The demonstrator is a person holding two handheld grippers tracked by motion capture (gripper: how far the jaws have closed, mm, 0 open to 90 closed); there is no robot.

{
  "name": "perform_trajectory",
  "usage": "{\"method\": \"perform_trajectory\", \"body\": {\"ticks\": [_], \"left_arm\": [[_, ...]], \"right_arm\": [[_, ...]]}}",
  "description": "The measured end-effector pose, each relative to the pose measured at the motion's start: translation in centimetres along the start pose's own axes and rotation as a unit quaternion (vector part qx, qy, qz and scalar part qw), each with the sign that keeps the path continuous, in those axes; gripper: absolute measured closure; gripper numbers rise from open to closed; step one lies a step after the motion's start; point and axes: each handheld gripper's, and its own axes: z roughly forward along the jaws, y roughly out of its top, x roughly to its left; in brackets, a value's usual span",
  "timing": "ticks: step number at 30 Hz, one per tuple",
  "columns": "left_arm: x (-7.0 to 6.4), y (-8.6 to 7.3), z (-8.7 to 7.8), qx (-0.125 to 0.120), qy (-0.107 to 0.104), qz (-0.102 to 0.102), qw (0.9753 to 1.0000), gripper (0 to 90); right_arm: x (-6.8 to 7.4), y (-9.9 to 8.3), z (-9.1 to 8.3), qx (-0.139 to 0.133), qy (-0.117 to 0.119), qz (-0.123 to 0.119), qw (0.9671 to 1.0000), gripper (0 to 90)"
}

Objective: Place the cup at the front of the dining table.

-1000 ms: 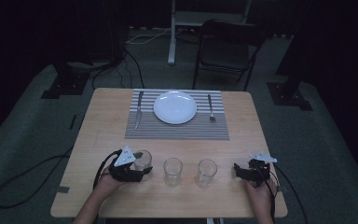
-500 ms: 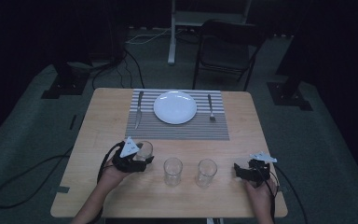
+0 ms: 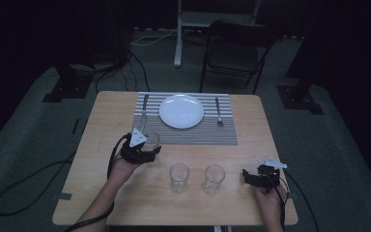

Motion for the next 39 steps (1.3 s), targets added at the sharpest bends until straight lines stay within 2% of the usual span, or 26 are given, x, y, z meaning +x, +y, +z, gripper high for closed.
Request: {"method": "perform_trajectory", "body": {"ticks": [3,10,12,14,18,20,22,25,32,36,38,39], "left_arm": [[0.6,0.6,0.3,-0.009,0.002,-0.023,0.9997,30.1],[1.2,1.7,1.5,-0.005,0.028,-0.034,0.9990,30.1],[1.5,2.3,2.0,-0.004,0.042,-0.038,0.9984,30.1],[1.9,2.9,2.6,-0.003,0.047,-0.044,0.9979,30.1],[2.5,3.9,3.7,0.003,0.056,-0.043,0.9975,30.1],[2.7,4.0,4.1,0.000,0.063,-0.055,0.9965,30.1],[3.0,4.2,4.6,-0.001,0.062,-0.065,0.9960,30.1],[3.3,4.6,5.3,0.007,0.073,-0.060,0.9955,30.1],[4.4,5.1,6.8,0.023,0.098,-0.084,0.9913,30.1],[4.9,5.0,7.8,0.031,0.098,-0.094,0.9903,30.1],[5.0,5.0,8.4,0.040,0.101,-0.089,0.9900,30.1],[4.9,5.0,8.7,0.047,0.109,-0.088,0.9891,30.0]], "right_arm": [[0.0,0.0,0.0,0.000,0.000,0.000,1.0000,12.5],[0.0,0.0,0.0,0.000,0.000,0.000,1.0000,12.5],[0.0,0.0,0.0,0.000,0.000,0.000,1.0000,12.5],[0.0,0.0,0.0,0.000,0.000,0.000,1.0000,12.5],[0.0,0.0,0.0,0.000,0.000,0.000,1.0000,12.5],[0.0,0.0,0.0,0.000,0.000,0.000,1.0000,12.7],[0.0,0.0,0.0,-0.001,-0.002,0.002,1.0000,13.8],[0.0,0.0,0.0,-0.001,-0.002,0.002,1.0000,13.8],[0.0,0.0,0.0,-0.001,-0.002,0.002,1.0000,13.8],[0.0,0.0,0.0,-0.001,-0.002,0.002,1.0000,13.8],[0.0,0.0,0.0,-0.001,-0.002,0.002,1.0000,13.8],[0.0,0.0,0.0,-0.001,-0.002,0.002,1.0000,13.8]]}}
